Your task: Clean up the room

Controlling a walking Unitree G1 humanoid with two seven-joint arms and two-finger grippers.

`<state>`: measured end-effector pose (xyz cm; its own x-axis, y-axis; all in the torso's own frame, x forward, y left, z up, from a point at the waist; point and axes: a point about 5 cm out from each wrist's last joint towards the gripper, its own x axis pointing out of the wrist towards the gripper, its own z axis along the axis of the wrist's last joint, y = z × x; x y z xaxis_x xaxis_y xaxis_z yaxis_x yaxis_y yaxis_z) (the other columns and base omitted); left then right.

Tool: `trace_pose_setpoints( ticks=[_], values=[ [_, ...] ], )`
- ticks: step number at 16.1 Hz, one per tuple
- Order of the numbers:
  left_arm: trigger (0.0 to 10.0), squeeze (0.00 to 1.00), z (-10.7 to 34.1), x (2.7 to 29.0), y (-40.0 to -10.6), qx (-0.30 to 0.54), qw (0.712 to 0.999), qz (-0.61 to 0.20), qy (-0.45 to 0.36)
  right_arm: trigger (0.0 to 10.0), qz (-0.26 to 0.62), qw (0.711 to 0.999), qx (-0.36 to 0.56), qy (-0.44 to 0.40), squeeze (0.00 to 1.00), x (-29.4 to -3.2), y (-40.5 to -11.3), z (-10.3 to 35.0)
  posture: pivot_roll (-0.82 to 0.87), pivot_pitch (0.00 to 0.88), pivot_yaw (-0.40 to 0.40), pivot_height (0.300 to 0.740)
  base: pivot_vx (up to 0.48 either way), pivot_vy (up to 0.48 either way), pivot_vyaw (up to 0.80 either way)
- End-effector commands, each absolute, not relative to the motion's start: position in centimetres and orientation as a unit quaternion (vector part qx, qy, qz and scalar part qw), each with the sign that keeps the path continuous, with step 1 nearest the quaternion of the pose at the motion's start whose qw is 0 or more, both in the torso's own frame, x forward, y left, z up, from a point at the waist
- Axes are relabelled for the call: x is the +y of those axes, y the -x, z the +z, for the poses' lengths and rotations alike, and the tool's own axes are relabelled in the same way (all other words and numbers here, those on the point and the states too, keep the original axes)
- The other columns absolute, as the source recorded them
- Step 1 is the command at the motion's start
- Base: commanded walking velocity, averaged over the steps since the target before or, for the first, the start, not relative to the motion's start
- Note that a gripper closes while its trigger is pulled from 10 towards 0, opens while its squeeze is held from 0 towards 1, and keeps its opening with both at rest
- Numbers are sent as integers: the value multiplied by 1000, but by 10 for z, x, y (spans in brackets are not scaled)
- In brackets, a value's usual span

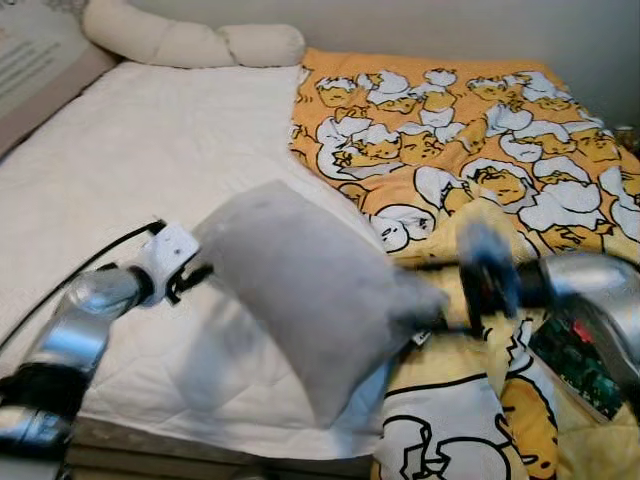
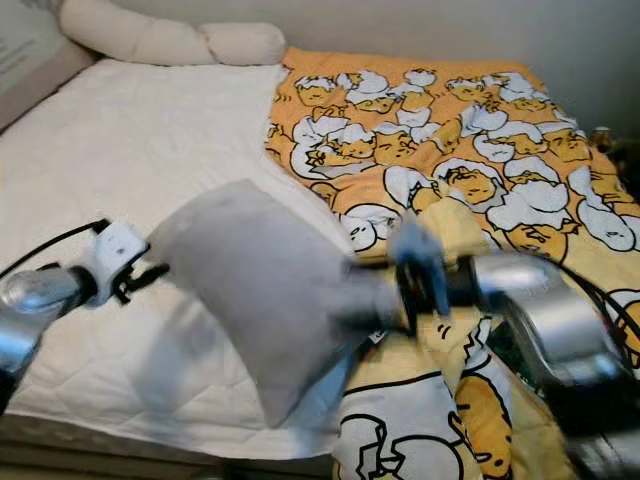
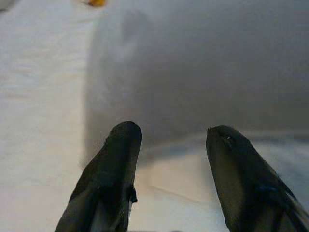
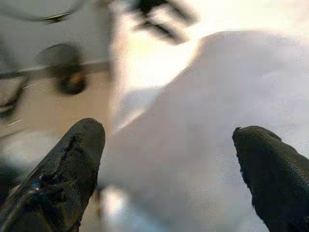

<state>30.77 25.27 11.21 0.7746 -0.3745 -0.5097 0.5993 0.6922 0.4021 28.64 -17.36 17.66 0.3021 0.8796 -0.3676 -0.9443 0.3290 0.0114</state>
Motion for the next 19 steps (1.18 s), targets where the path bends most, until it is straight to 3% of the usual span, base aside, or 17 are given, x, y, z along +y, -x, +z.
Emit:
trace_pose_setpoints(
  ticks=[1,3,5,6,7,9,12,13,16,19],
  values=[
    [10000,0,120,257,-305,199,898,-279,-276,10000,529,825,165,110,0,-176,-296,170,-7,0,26,740,0,0,0],
    [10000,0,124,271,-295,241,878,-294,-292,10000,463,858,172,137,0,-162,-320,154,8,0,32,740,0,0,0],
    [10000,0,124,280,-284,294,847,-311,-317,10000,360,909,168,123,0,-150,-353,142,10,0,36,740,0,0,0],
    [10000,0,122,278,-284,301,844,-314,-315,10000,339,917,168,127,0,-149,-358,139,9,0,37,740,0,0,0],
    [10000,0,107,259,-286,308,834,-330,-316,10000,229,947,165,156,0,-154,-375,131,11,0,33,740,0,0,0],
    [10000,0,100,248,-290,307,834,-332,-315,10000,183,953,164,178,0,-159,-379,128,12,0,31,740,0,0,0],
    [10000,0,77,223,-307,315,826,-313,-347,10000,155,946,185,215,0,-161,-379,110,15,0,19,740,0,0,0],
    [10000,0,70,204,-310,311,818,-334,-351,10000,214,935,214,186,0,-150,-369,93,9,0,20,740,0,0,0],
    [10000,0,65,183,-310,300,811,-361,-349,10000,361,888,254,128,0,-130,-347,72,-12,0,33,740,0,0,0],
    [10000,0,56,164,-311,301,814,-384,-316,10000,432,857,268,81,0,-132,-331,64,-25,0,42,740,0,0,0]
  ],
)
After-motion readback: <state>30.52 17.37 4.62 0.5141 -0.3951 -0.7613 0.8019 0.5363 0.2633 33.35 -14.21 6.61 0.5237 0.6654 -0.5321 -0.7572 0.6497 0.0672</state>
